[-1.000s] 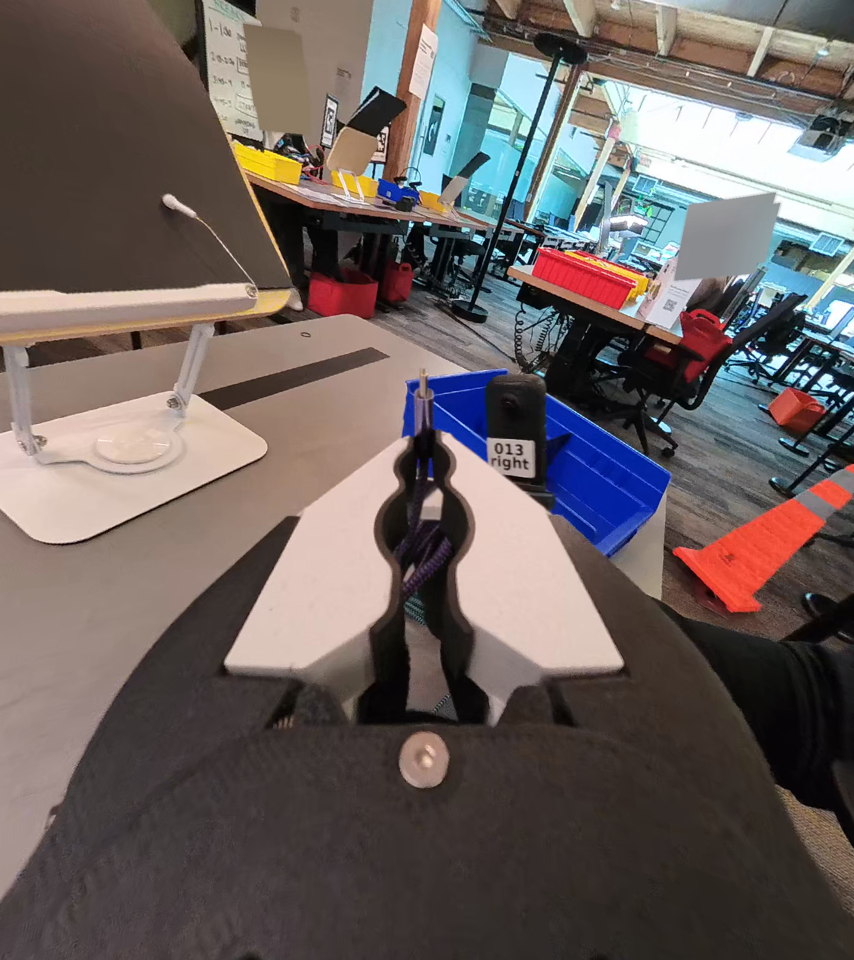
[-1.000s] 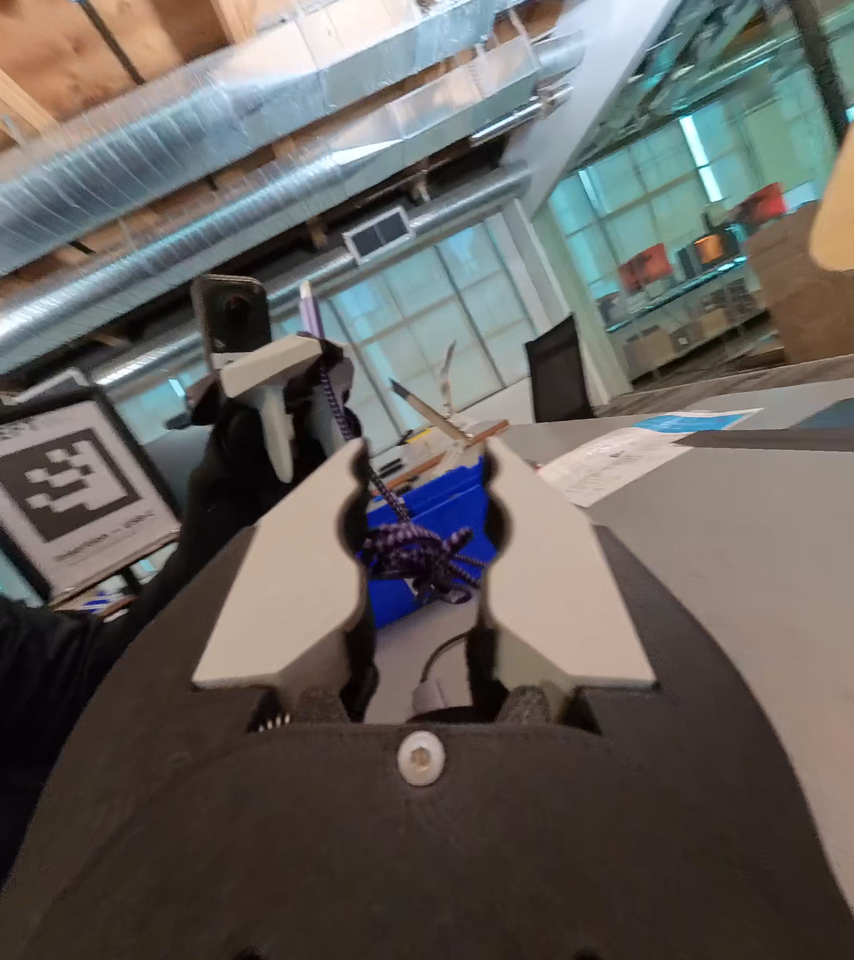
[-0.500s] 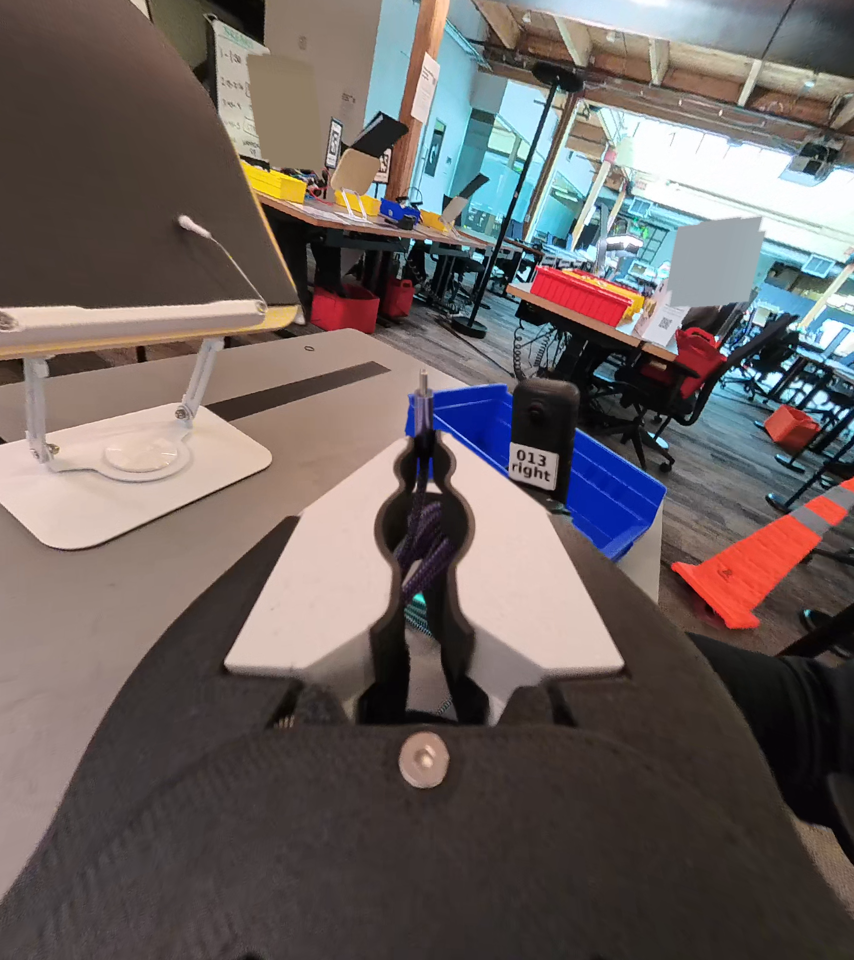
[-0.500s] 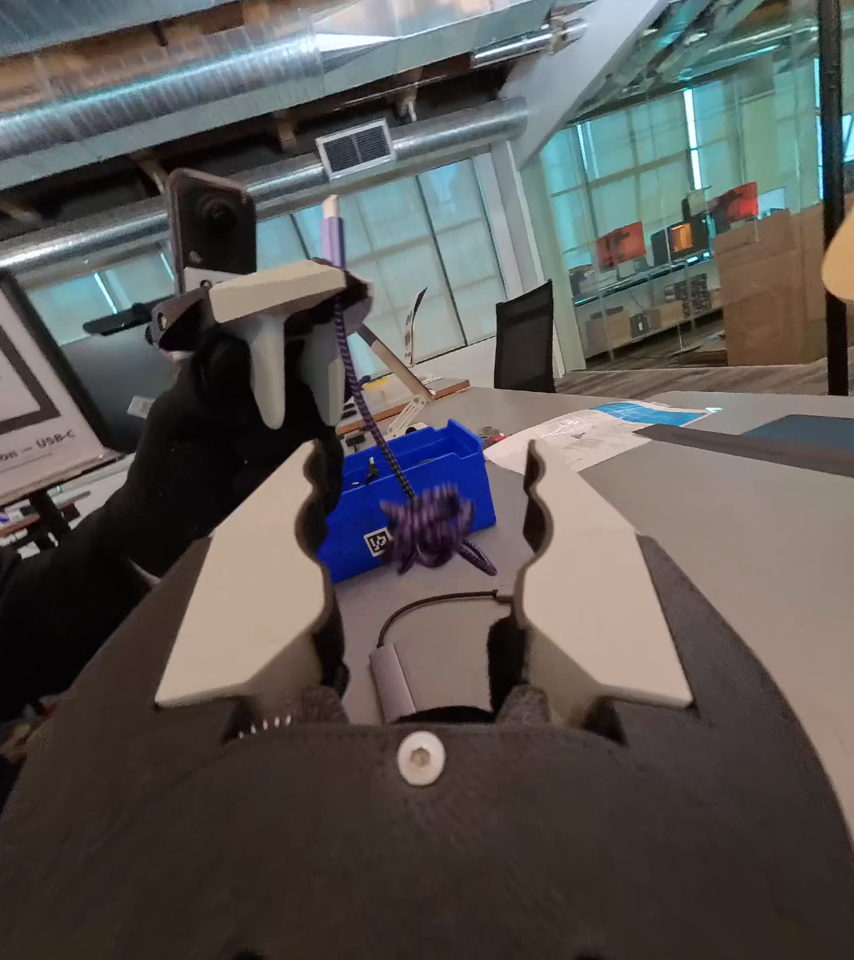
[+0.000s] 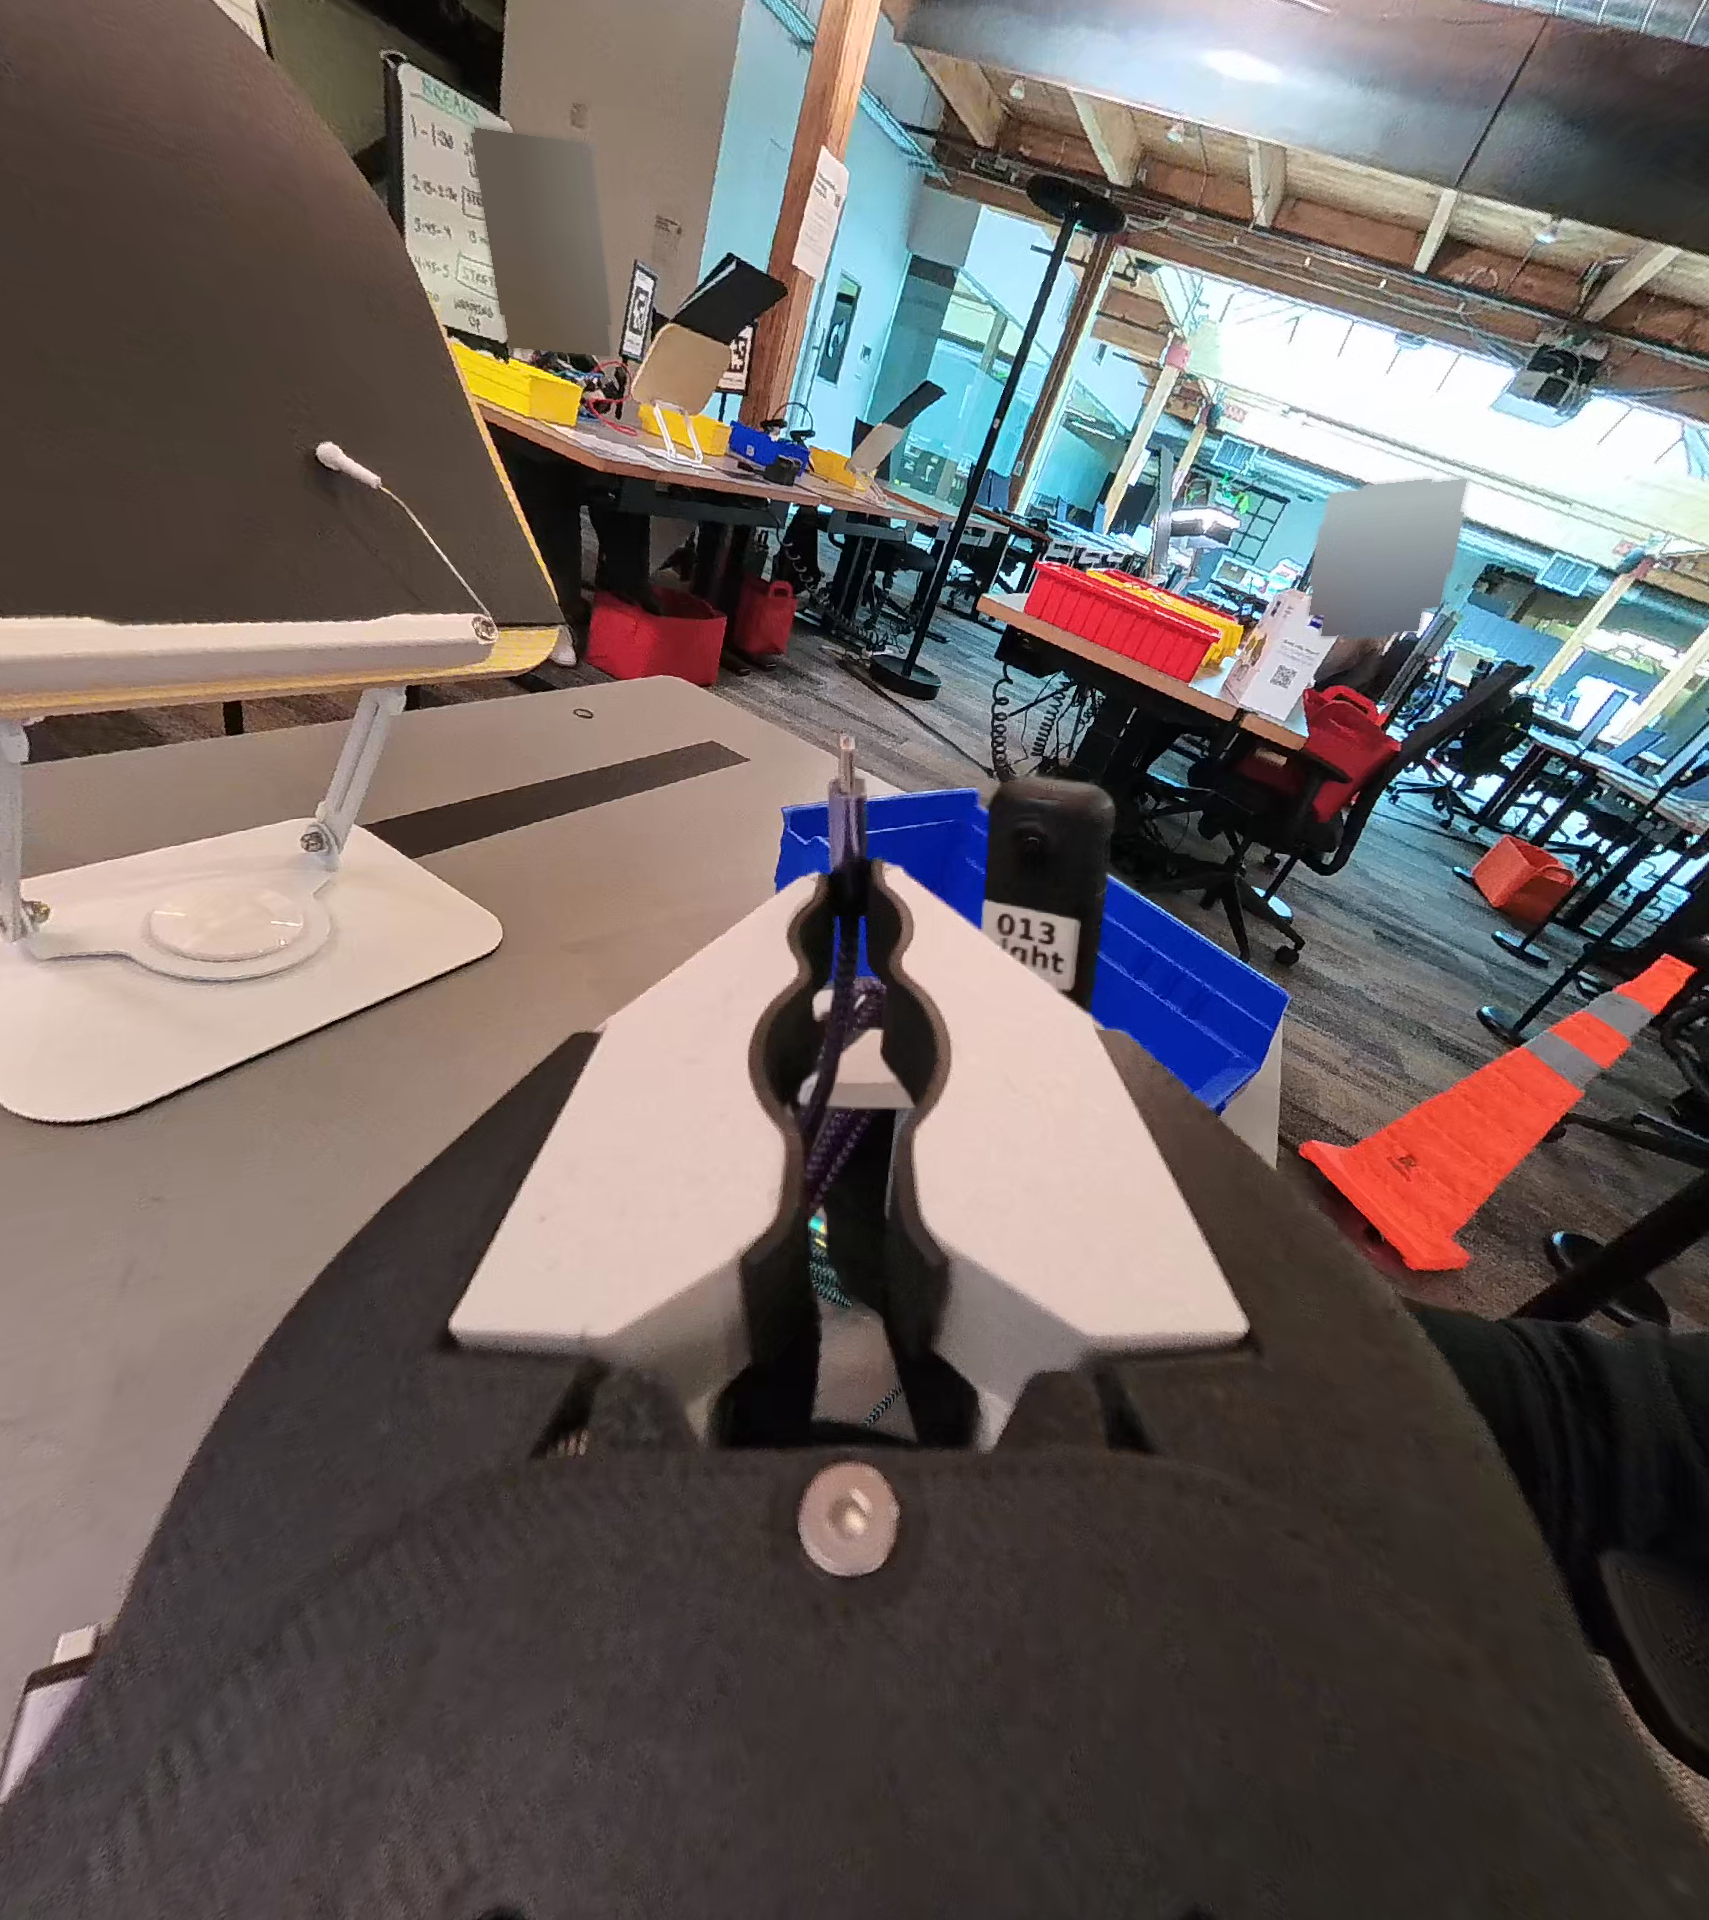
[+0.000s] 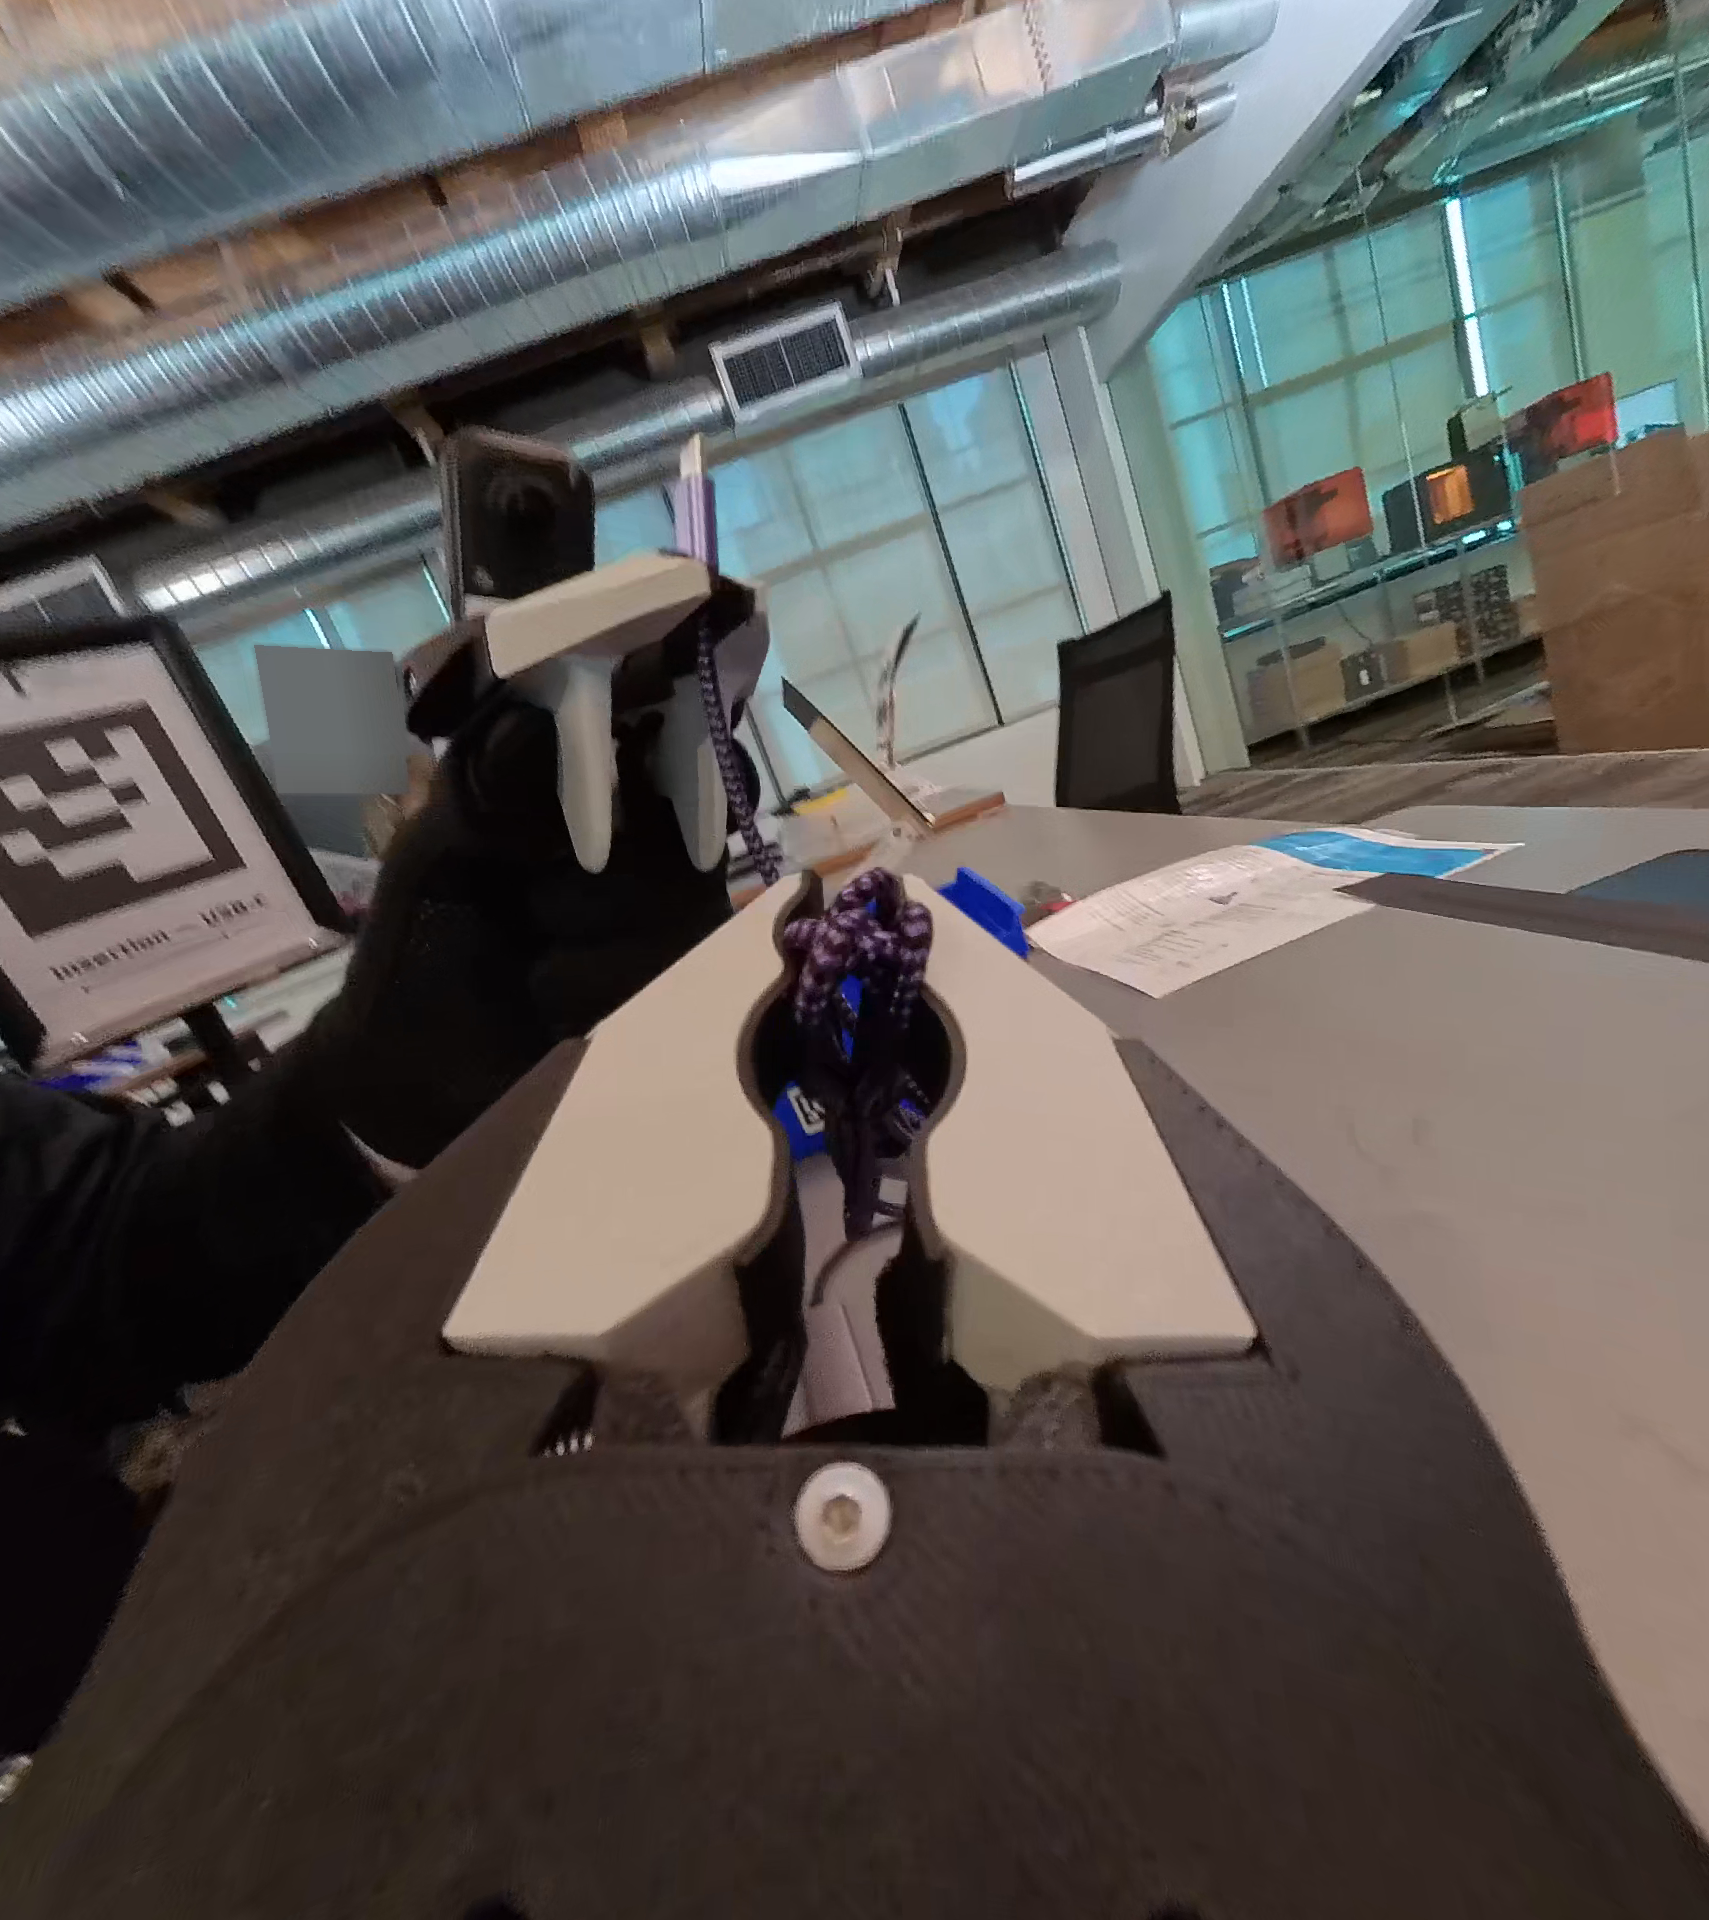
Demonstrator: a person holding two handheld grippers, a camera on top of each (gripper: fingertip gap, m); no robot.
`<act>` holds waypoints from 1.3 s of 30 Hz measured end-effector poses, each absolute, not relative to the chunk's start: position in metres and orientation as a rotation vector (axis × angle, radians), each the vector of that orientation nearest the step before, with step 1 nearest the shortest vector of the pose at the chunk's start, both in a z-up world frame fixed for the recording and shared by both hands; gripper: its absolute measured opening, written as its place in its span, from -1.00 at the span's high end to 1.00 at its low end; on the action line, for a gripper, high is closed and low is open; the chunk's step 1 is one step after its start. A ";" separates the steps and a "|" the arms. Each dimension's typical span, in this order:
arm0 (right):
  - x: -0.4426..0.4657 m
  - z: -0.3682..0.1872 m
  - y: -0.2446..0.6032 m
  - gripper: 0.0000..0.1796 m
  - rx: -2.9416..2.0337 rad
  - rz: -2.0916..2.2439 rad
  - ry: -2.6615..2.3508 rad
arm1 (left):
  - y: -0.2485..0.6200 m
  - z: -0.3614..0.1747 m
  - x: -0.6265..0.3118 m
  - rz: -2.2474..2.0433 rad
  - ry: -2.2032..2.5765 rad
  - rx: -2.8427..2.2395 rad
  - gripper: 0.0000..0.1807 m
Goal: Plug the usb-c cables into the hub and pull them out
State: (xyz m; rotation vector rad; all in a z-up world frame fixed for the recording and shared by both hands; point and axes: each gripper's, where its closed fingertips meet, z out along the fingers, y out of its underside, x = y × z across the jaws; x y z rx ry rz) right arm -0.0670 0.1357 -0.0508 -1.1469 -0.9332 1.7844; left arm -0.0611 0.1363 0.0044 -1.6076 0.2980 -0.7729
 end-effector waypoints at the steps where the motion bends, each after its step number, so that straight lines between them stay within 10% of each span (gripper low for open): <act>1: -0.068 -0.052 0.134 0.90 -1.153 1.744 -0.957 | 0.136 0.004 -0.060 -0.767 0.306 -1.612 0.98; 33: -0.092 -0.116 0.155 0.98 -1.494 1.185 -1.136 | 0.123 0.053 -0.027 -0.612 0.526 -1.568 0.98; 39: -0.064 -0.108 0.199 0.60 -1.596 1.282 -0.864 | 0.156 0.025 -0.063 -0.677 0.339 -1.602 0.98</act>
